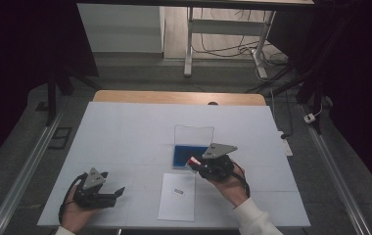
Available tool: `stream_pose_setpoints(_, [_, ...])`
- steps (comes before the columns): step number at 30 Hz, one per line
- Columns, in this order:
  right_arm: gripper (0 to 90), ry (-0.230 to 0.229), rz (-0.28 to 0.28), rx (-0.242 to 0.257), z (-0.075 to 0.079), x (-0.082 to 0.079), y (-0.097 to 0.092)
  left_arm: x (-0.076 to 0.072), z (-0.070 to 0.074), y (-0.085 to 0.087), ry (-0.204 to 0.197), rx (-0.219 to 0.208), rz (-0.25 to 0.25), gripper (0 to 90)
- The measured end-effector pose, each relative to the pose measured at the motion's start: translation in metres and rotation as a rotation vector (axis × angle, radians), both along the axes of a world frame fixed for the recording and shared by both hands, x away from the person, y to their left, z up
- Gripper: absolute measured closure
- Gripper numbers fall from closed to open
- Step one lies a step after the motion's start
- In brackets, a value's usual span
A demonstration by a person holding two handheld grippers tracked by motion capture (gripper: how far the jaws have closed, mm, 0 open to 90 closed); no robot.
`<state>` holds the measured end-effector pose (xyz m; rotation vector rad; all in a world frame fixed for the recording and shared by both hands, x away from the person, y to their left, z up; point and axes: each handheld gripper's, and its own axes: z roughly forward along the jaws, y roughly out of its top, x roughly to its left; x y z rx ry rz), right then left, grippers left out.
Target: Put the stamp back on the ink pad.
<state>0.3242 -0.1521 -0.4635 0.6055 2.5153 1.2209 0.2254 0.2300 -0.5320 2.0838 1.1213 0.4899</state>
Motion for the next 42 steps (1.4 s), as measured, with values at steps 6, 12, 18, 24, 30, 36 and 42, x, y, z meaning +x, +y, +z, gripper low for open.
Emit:
stream_pose_setpoints(6, [69.4,0.009,-0.022,0.0,0.0,0.01,-0.003,0.0,0.0,-0.001,0.002,0.002,0.0,17.6])
stream_pose_setpoints(12, [69.4,0.009,-0.048,0.008,0.0,0.022,-0.003,0.0,-0.001,-0.001,0.003,0.0,-0.001,17.6])
stream_pose_setpoints(18, [69.4,0.018,-0.07,0.0,-0.002,0.035,-0.002,0.001,-0.001,-0.001,0.003,0.0,-0.001,17.6])
stream_pose_setpoints(24, [69.4,0.033,-0.081,-0.017,-0.008,0.047,0.0,0.001,-0.001,-0.001,0.004,0.0,-0.002,17.6])
stream_pose_setpoints(30, [69.4,0.049,-0.087,-0.044,-0.017,0.056,0.006,0.001,-0.001,-0.001,0.005,0.005,-0.002,17.6])
stream_pose_setpoints(36, [69.3,0.045,-0.089,-0.086,-0.027,0.063,0.014,0.001,-0.001,-0.001,0.006,0.003,0.001,17.6])
stream_pose_setpoints(42, [69.1,0.042,-0.091,-0.109,-0.03,0.064,0.02,0.001,-0.002,-0.001,0.007,0.006,-0.001,17.6])
